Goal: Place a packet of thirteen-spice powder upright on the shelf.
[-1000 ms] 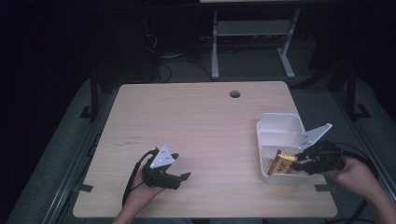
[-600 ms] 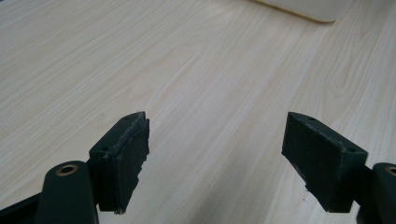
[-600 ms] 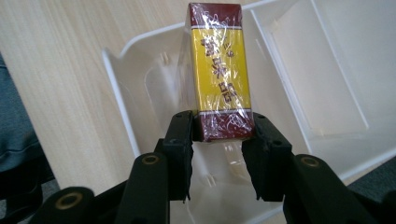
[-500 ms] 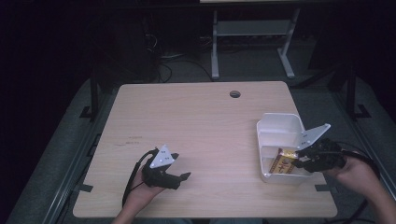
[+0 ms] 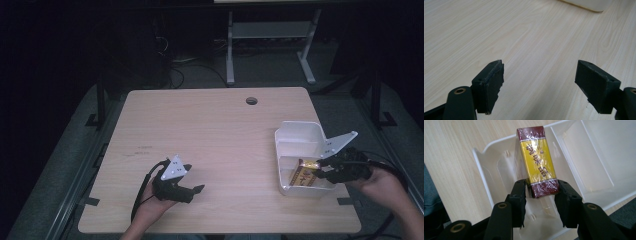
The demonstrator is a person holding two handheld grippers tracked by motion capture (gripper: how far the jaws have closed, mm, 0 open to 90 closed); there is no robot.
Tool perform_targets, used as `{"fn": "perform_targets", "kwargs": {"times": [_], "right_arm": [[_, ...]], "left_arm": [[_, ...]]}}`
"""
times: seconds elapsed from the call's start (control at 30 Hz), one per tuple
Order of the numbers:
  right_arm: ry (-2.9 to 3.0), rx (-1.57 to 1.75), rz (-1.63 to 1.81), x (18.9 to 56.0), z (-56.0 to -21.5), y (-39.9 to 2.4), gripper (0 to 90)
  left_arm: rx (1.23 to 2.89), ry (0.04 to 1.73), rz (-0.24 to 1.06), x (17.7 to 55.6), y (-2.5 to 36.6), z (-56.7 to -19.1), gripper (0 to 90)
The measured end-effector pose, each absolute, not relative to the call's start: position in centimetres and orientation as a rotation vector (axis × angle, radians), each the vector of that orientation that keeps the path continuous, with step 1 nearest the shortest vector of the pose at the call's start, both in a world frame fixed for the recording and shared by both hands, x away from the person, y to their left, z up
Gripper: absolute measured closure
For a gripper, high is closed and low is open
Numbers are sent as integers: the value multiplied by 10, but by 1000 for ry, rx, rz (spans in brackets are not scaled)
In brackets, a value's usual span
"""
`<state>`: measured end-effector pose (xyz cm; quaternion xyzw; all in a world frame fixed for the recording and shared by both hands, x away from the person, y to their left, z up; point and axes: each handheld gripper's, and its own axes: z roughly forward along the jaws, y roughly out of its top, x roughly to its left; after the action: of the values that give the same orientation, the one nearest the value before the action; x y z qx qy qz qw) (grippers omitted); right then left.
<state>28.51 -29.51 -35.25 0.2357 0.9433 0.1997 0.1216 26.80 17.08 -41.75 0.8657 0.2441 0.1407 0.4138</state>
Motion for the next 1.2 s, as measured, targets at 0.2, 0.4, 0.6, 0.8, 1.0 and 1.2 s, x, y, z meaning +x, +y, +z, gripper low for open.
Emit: {"fn": "perform_targets", "kwargs": {"times": [0.2, 0.4, 0.6, 0.8, 1.0, 1.2], "right_arm": [[2742, 681, 645, 282, -348, -297, 591], [2724, 678, 689, 281, -344, -298, 577], [2718, 669, 744, 278, -340, -299, 571], [2705, 653, 804, 273, -332, -299, 569], [2696, 634, 847, 269, -327, -297, 567], [2697, 607, 866, 262, -327, -294, 561]], "left_arm": [[2175, 614, 355, 268, 171, -417, 225], [2175, 616, 353, 268, 171, -418, 225], [2175, 616, 353, 268, 171, -418, 224], [2176, 614, 353, 268, 171, -418, 224], [2179, 611, 354, 268, 171, -417, 224], [2180, 611, 354, 268, 171, -417, 225]]}}
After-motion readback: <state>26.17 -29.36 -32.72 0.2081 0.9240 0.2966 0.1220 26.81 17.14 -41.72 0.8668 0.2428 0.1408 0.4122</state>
